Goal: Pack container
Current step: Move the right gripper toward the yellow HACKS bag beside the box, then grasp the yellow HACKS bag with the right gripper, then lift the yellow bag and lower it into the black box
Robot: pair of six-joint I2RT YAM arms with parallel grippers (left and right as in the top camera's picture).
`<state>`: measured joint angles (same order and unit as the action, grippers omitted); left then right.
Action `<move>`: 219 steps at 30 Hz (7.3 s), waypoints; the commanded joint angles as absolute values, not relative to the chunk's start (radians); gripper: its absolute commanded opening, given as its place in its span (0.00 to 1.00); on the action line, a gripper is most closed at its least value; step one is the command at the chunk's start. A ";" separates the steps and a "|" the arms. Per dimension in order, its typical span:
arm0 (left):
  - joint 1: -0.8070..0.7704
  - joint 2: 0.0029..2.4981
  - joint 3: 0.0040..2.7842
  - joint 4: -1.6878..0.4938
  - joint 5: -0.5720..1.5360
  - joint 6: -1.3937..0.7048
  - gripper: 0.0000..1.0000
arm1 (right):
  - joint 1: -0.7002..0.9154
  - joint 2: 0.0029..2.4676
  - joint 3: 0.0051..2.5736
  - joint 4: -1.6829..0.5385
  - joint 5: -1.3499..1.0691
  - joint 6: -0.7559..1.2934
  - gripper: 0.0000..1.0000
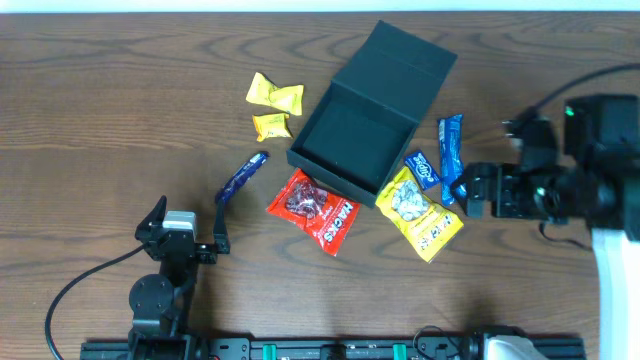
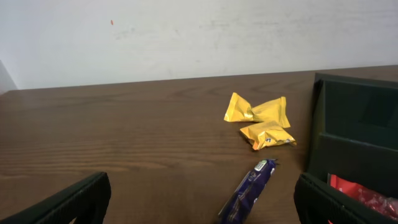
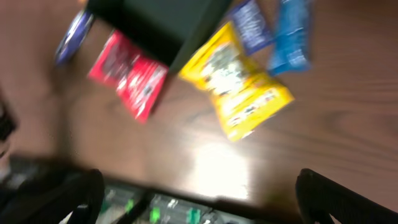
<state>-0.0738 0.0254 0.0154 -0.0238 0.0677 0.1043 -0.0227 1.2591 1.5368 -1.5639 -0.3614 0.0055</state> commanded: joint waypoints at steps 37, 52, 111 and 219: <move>-0.075 0.024 0.004 -0.071 0.068 0.101 0.95 | -0.097 1.086 0.935 -1.072 -0.367 0.119 0.99; -0.075 0.024 0.004 -0.071 0.068 0.101 0.95 | 0.213 1.069 1.061 -1.015 -0.096 -0.258 0.99; -0.075 0.024 0.004 -0.071 0.068 0.101 0.95 | 0.386 1.610 1.007 -0.932 0.100 -0.289 0.97; -0.075 0.024 0.005 -0.071 0.068 0.101 0.95 | 0.361 1.512 0.917 -0.117 -0.266 0.806 0.19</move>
